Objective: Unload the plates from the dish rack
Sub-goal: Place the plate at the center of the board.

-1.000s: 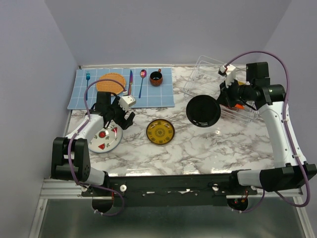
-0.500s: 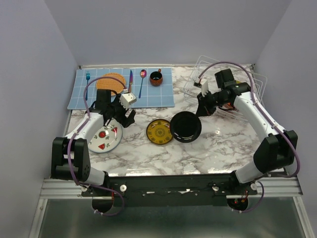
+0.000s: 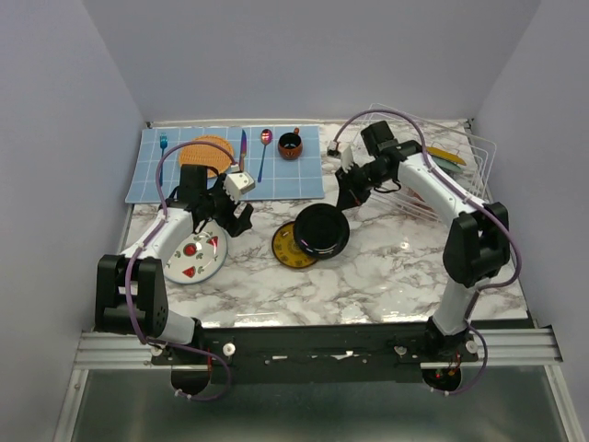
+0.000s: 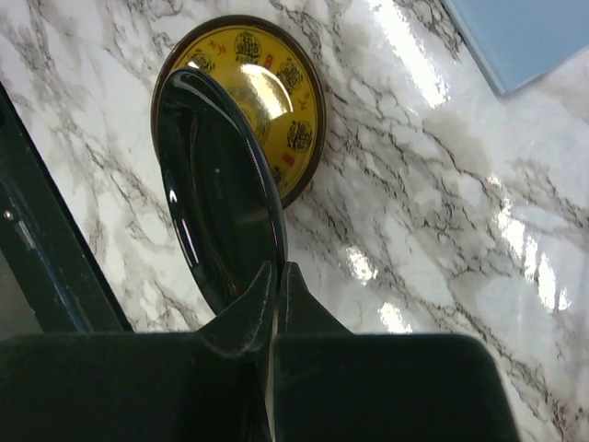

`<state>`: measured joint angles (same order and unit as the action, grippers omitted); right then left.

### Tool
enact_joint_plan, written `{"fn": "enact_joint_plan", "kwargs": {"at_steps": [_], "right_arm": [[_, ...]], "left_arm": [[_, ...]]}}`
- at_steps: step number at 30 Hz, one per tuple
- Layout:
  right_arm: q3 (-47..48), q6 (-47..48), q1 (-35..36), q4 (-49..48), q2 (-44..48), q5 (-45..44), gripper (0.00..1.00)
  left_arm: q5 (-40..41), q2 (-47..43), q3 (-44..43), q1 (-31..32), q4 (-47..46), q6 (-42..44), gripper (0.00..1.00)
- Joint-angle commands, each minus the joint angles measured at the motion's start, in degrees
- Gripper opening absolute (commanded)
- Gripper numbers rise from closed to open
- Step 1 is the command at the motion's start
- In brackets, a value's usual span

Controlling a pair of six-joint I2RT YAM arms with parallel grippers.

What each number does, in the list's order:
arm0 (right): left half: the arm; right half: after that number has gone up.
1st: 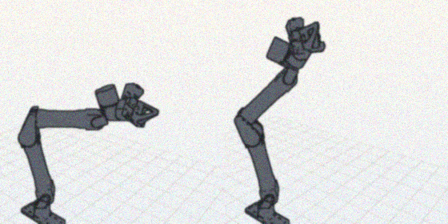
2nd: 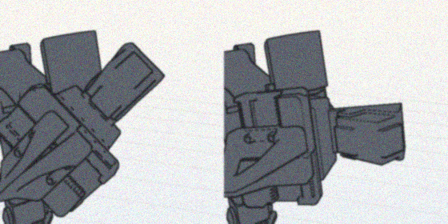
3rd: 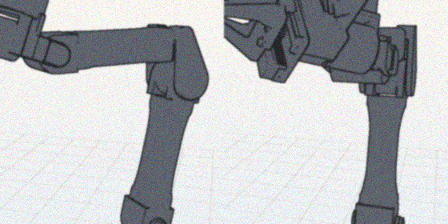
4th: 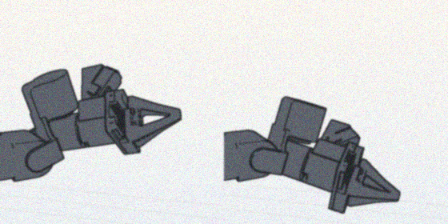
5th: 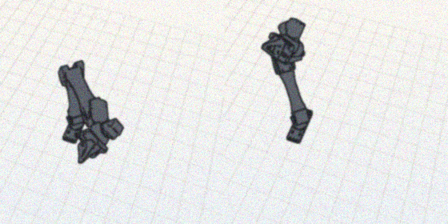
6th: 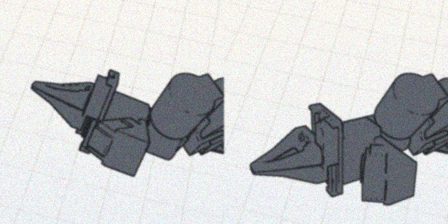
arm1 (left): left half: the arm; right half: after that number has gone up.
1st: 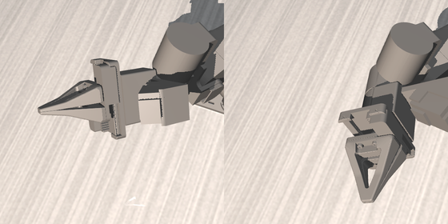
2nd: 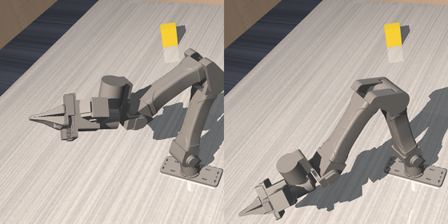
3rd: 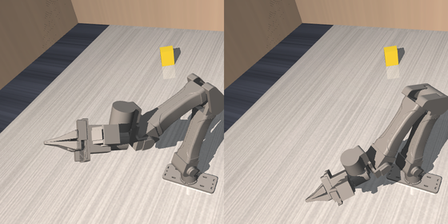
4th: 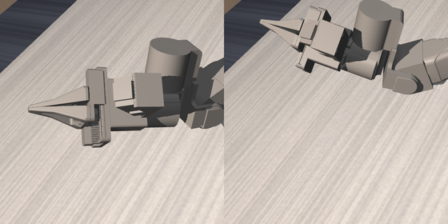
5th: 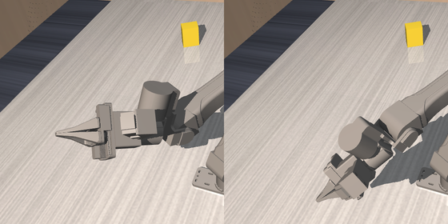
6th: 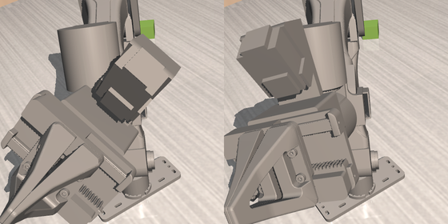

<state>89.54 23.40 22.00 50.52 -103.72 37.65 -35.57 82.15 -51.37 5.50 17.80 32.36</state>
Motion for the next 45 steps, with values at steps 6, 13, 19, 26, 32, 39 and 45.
{"fn": "enact_joint_plan", "kwargs": {"at_steps": [6, 13, 19, 26, 32, 39, 45], "right_arm": [[7.93, 0.42, 4.01, -2.0, -9.03, 1.11, 0.01], [12.32, 1.03, 5.07, -1.31, -13.61, 2.6, 0.01], [15.84, 1.82, 5.16, 0.01, -17.3, 4.1, 0.01], [16.73, 2.7, 5.51, 1.77, -19.41, 8.14, 0.01], [16.37, 3.58, 5.95, 2.12, -19.67, 8.67, 0.01], [15.49, 4.11, 6.3, 1.86, -20.82, 8.23, 0.01], [15.67, 4.64, 6.56, 2.04, -22.05, 8.23, 0.01]], "left_arm": [[-0.81, 0.12, 0.66, 0.48, -0.49, 1.13, 0.99], [-0.02, 0.64, 0.4, 0.48, -0.31, 1.83, 0.99], [-0.11, 0.64, 0.05, 0.48, -0.22, 1.92, 0.99], [0.5, 0.73, 0.49, 0.48, -0.05, 2.53, 0.99], [0.59, 0.56, 0.57, 0.57, -0.14, 2.53, 0.99], [1.03, 0.12, 0.84, 0.57, -0.05, 2.8, 0.99], [1.38, -0.32, 1.01, 0.57, 0.04, 3.06, 0.99]]}}
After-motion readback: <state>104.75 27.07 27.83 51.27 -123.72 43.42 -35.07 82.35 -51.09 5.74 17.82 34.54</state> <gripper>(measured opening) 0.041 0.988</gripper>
